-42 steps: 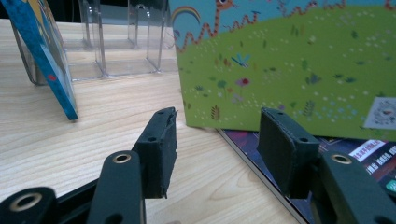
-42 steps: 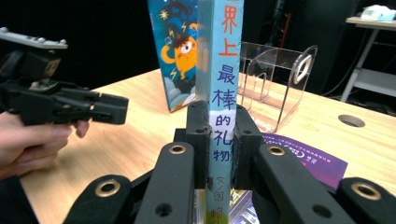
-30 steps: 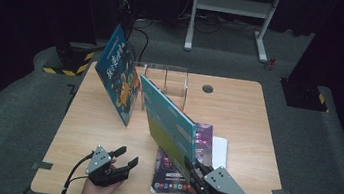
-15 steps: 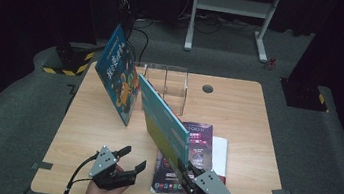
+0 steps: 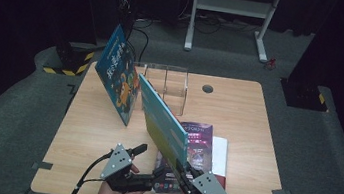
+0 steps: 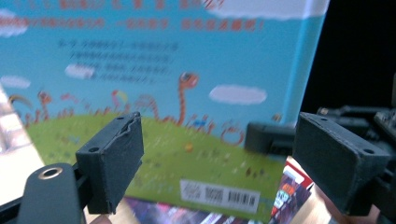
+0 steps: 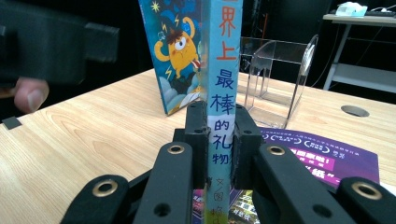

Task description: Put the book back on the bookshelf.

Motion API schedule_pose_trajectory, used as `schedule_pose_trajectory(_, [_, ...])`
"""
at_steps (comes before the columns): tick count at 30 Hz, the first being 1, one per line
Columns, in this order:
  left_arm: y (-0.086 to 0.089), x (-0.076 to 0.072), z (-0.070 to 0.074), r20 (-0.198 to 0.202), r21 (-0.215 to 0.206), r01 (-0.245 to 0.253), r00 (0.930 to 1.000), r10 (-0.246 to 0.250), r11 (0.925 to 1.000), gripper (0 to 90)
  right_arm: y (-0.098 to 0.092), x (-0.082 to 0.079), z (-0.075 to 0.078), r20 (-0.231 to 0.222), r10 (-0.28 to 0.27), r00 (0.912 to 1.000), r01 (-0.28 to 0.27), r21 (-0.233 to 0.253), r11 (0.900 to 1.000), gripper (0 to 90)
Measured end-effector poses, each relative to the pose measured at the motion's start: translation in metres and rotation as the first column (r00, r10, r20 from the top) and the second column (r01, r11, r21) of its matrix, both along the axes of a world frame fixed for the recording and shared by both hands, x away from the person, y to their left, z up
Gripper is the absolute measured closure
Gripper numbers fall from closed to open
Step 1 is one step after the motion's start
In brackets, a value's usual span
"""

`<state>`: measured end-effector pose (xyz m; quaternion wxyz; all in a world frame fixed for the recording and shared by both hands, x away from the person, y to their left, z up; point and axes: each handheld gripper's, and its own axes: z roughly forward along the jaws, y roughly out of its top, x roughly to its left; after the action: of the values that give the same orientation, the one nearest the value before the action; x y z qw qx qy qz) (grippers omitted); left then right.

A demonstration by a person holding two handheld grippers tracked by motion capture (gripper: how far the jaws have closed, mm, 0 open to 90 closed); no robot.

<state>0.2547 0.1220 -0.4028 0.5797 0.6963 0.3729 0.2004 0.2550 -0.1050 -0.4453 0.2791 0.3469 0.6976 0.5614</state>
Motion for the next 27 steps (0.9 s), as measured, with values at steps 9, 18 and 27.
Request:
schedule_pose_trajectory(9, [-0.024,0.008,0.016,0.019,0.003,-0.052,0.9985,0.052,0.9987,15.0,0.001,-0.001,-0.002,0.015,-0.001,0.9999,0.001,-0.003,1.0,80.4])
schedule_pose_trajectory(18, [-0.039,0.012,0.027,0.039,-0.008,-0.113,0.9928,0.114,0.9935,15.7,0.001,0.0,-0.002,0.011,-0.006,0.9999,0.006,0.006,1.0,80.5])
schedule_pose_trajectory(27, [-0.048,0.005,0.033,0.079,-0.002,-0.08,0.9937,0.08,0.9968,14.7,0.003,-0.002,-0.002,0.018,-0.003,0.9998,0.003,-0.001,1.0,80.4])
